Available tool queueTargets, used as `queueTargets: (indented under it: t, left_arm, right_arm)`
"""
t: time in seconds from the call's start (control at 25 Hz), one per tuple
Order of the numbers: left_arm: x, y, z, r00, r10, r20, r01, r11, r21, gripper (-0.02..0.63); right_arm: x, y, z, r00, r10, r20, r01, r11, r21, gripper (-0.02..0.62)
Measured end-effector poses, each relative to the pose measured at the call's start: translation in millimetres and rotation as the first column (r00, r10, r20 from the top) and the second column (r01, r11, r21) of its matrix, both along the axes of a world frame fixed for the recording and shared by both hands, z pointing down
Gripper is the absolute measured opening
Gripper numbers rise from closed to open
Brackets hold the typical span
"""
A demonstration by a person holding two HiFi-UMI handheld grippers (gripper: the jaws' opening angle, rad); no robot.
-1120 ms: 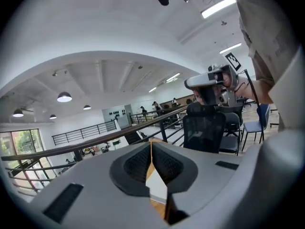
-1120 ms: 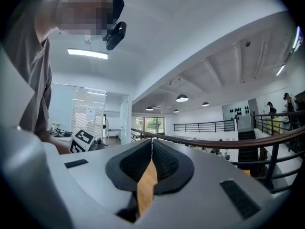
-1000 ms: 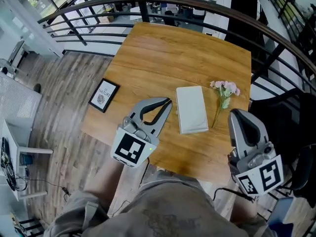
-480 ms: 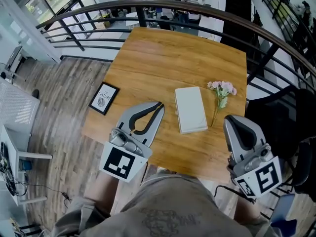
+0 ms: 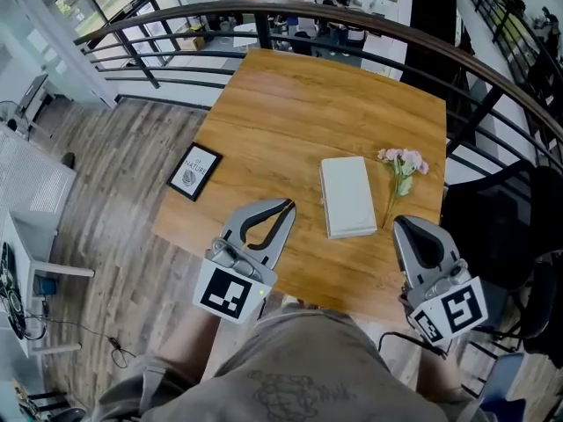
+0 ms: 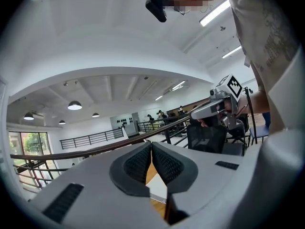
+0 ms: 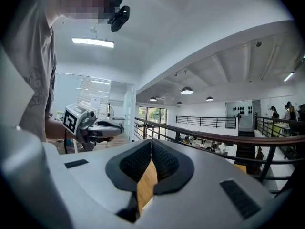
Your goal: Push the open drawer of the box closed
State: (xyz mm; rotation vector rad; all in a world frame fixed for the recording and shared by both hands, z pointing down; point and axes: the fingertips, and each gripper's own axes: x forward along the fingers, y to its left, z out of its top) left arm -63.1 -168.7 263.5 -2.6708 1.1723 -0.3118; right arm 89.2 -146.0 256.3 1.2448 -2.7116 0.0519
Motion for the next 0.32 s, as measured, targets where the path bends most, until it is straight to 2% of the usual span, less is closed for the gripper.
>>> queueTargets:
  t: [0.32]
  left_arm:
    - [-10.0, -0.4, 6.0, 1.0, -0.007, 0.021, 0.007, 1.0, -0.001, 0.023]
  right_arm:
    - [-5.1, -3.4, 1.6, 1.0, 0.01, 0.011, -0.01, 1.0, 0.003, 0.033]
